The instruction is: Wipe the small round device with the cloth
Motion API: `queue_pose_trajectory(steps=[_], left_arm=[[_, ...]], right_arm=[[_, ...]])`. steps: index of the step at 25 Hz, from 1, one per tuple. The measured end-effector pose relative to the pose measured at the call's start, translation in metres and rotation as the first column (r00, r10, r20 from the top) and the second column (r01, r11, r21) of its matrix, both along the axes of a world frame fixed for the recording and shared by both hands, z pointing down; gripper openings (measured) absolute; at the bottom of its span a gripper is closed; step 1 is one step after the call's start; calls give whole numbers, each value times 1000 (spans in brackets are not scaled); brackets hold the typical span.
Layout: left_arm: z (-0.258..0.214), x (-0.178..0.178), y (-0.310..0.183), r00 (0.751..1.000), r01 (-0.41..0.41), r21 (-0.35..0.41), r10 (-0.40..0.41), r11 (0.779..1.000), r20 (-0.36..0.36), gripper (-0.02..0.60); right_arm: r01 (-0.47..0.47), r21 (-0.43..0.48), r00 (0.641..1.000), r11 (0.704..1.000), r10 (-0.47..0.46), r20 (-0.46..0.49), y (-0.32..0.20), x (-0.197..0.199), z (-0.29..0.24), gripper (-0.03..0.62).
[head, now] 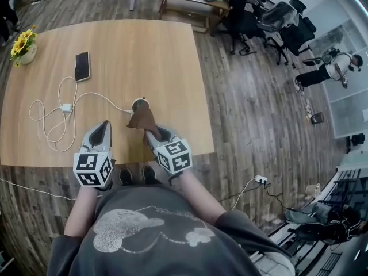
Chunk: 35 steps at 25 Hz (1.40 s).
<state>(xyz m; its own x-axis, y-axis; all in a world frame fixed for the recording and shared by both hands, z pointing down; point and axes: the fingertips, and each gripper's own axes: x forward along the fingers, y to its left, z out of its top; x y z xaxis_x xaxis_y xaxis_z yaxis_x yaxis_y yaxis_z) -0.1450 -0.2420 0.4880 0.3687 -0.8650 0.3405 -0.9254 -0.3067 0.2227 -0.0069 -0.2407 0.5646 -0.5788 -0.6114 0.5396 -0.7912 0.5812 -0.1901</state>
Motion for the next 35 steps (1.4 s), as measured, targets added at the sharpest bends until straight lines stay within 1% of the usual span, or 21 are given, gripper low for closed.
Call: queue_pose_trajectory(steps=[4, 11, 17, 21, 23, 26, 30, 35], left_arm=[[6, 1, 5, 1000, -5, -15, 5, 1000, 3, 18], [15, -4, 9, 1000, 2, -45, -1, 999, 6, 18], [24, -4, 9, 1000, -2, -67, 3, 998, 8, 18], [29, -2, 9, 1000, -7, -78, 7, 997, 5, 18], [30, -2, 8, 1000, -7, -78, 7, 997, 5, 18], [28, -4, 6, 1000, -2, -70, 2, 998, 3, 18], [24, -10, 3, 1000, 12, -58, -12, 998, 4, 18], [22, -20, 2, 999, 33, -51, -33, 998, 1, 18]], right_arm=[[0, -64, 999, 998, -3, -39, 0, -2, 25, 80], [-33, -159, 998, 987, 23, -63, -1, -2, 52, 80], [-50, -219, 995, 974, 30, -95, 0, -2, 67, 80], [-48, -236, 995, 971, 24, -101, 5, -3, 71, 80], [-34, -228, 995, 973, 11, -101, 8, -5, 66, 80], [17, -189, 996, 982, -34, -87, 15, -15, 48, 80], [103, -128, 994, 986, -107, -24, 24, -42, 18, 80], [158, -38, 987, 987, -157, 27, 18, -71, -16, 80]])
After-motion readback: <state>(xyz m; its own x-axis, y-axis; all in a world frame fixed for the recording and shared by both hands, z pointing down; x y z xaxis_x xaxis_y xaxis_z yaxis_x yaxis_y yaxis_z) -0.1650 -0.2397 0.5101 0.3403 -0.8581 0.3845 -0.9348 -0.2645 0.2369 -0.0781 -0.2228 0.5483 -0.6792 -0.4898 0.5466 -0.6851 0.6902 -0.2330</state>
